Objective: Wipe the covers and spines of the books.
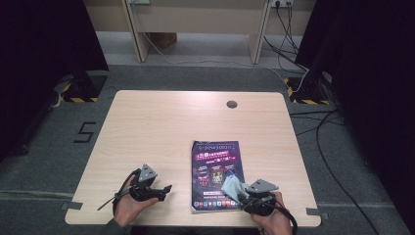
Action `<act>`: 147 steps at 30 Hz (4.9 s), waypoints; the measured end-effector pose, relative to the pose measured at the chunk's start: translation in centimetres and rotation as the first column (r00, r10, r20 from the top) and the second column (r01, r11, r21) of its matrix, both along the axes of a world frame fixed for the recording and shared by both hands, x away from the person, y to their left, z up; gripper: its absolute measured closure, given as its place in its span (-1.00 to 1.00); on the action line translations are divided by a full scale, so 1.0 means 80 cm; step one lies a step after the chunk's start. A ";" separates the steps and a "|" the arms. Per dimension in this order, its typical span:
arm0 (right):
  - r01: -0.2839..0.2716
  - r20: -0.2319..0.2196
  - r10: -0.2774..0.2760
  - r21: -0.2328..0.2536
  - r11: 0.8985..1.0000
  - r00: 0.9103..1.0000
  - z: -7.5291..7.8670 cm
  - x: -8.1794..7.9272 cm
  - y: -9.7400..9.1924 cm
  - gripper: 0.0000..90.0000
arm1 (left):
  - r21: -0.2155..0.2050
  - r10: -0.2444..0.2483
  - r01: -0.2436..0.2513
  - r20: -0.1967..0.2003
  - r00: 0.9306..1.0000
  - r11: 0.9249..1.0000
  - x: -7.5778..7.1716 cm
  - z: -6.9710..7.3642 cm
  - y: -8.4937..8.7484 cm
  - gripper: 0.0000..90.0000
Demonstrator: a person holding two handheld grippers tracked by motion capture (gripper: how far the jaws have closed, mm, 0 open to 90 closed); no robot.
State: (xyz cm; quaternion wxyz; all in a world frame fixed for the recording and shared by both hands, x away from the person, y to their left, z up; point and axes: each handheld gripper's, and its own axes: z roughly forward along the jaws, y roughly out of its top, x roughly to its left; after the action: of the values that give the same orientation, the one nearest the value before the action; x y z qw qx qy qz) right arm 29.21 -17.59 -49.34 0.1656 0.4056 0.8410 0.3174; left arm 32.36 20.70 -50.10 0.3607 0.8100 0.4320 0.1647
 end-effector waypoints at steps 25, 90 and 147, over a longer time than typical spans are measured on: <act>-0.056 -0.021 0.057 0.038 0.998 0.998 -0.001 -0.009 -0.003 0.40 | -0.086 -0.072 0.071 -0.007 0.997 0.994 -0.009 -0.002 -0.024 -0.49; 0.145 0.068 -0.146 0.027 0.989 0.987 -0.007 0.215 0.062 0.42 | -0.033 -0.200 0.201 0.022 0.980 0.979 -0.026 -0.014 -0.093 -0.55; 0.082 0.099 -0.069 -0.128 0.988 0.993 0.001 0.176 0.059 0.43 | -0.046 -0.194 0.195 0.021 0.981 0.980 -0.026 -0.016 -0.091 -0.55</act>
State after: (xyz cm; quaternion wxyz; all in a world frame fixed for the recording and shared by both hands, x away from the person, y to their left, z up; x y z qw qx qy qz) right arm 43.31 -12.91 -49.25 0.2433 0.4101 0.8353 0.2736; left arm 30.25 13.41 -51.36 0.3976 0.8382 0.3517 0.1248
